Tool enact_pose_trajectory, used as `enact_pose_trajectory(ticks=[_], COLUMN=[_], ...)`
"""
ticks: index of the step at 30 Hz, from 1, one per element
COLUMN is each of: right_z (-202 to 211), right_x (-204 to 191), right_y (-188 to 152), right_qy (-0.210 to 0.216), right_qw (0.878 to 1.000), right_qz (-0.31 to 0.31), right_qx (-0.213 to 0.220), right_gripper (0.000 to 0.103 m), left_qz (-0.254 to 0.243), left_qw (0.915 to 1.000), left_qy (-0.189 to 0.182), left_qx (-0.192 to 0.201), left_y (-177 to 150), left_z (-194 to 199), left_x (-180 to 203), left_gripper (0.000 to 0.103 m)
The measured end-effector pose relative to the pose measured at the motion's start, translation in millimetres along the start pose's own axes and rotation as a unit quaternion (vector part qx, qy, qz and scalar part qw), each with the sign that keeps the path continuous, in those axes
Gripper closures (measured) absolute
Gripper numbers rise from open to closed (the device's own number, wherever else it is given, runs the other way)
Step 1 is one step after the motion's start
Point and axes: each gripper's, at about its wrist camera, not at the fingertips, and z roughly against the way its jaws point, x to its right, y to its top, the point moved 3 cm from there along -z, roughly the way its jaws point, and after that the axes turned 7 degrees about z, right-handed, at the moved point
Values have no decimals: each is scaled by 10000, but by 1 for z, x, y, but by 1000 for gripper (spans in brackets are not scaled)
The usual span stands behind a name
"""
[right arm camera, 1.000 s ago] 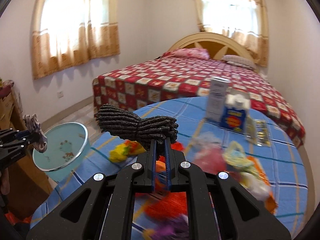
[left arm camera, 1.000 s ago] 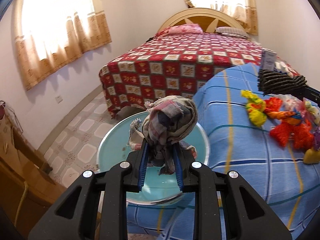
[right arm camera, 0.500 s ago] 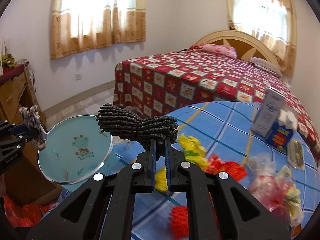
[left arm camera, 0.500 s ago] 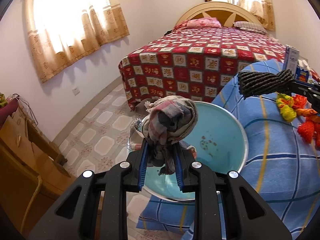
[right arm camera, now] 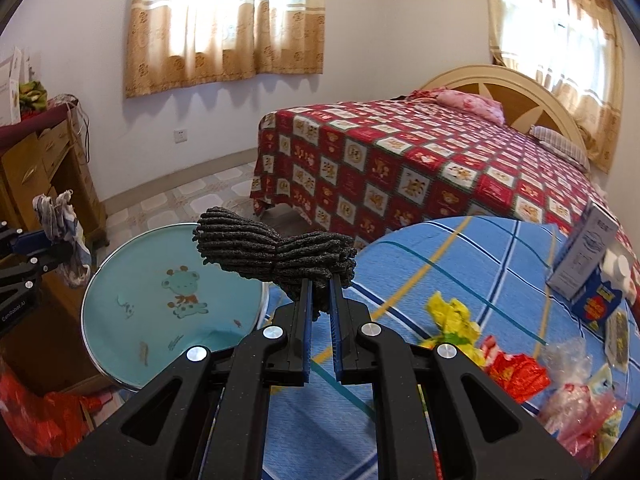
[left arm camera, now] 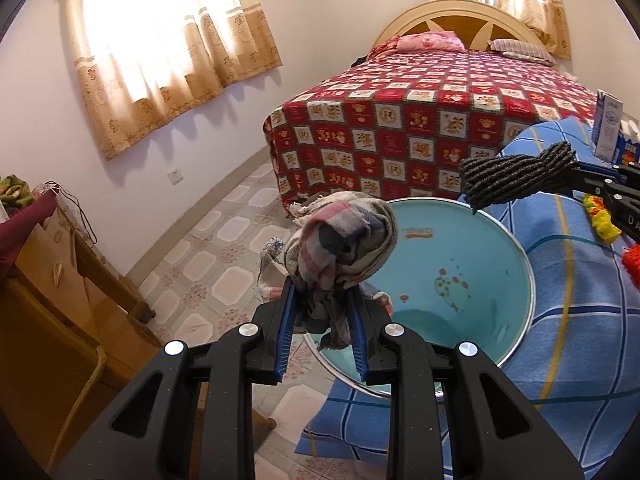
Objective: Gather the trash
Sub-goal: 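Carry the rag and black cloth over the light-blue bin with both grippers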
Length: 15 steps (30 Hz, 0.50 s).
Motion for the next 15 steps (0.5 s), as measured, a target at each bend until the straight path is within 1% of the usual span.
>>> enact_pose_trajectory(ticks=[6, 15], right_z=[-8, -11], right_x=[-7, -17], right_y=[1, 1], right_qy=[69, 132], right_qw=[9999, 9996], right_qz=[103, 212], right_qx=[-74, -116], right_gripper=[94, 94], left_qz=[1, -4], left_qw=[10000, 10000], left_qy=[56, -5], left_qx=[-67, -63], left_y=[-2, -2], left_z=[-5, -5], left_x=[-4, -2], left_gripper=[77, 77])
